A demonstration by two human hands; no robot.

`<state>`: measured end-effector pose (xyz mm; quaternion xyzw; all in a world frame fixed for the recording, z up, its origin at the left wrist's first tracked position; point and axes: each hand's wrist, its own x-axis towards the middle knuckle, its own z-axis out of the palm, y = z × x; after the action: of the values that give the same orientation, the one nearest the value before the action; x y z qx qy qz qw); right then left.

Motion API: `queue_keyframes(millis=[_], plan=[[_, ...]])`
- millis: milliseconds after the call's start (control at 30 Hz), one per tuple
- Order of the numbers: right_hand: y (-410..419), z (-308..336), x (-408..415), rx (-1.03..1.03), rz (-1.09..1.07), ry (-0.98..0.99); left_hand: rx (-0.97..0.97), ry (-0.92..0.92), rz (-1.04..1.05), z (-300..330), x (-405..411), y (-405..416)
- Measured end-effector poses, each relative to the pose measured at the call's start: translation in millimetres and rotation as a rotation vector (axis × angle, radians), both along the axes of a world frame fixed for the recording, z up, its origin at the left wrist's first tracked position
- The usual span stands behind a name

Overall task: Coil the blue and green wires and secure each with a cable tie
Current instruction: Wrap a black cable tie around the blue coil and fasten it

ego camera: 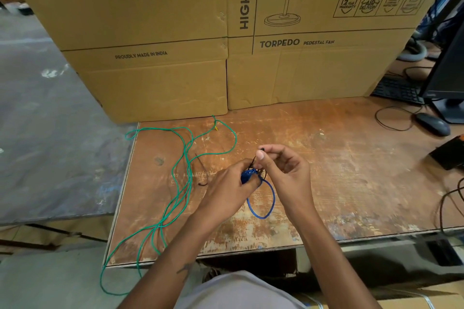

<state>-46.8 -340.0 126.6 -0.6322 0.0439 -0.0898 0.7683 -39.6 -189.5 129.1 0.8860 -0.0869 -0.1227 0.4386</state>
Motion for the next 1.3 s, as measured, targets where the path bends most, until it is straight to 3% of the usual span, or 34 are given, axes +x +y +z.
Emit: queue_keyframes(millis=[67, 200, 300, 667, 933, 1167, 1300], plan=[[-1, 1, -1, -0.021, 0.006, 0.001, -0.079, 0.018, 0.017, -1, 0, 1], [-2, 3, -3, -0.056, 0.013, -0.022, -0.414, 0.047, 0.028, -5, 3, 4], [2, 3, -7, -0.091, -0.018, -0.066, -0.500, 0.034, 0.032, -9, 7, 5], [29, -10, -12, -0.154, -0.217, -0.197, -0.528, -0.024, 0.211, -21, -8, -6], [23, -18, -7, -0.511, -0.355, -0.420, -0.637, -0.115, 0.105, -6, -18, -22], [27, -16, -8, -0.520, -0.415, -0.453, -0.673, -0.092, 0.254, 0, -17, -35], [24, -13, -7, -0.516, -0.409, -0.430, -0.794, -0.024, 0.278, 2, -18, -39]])
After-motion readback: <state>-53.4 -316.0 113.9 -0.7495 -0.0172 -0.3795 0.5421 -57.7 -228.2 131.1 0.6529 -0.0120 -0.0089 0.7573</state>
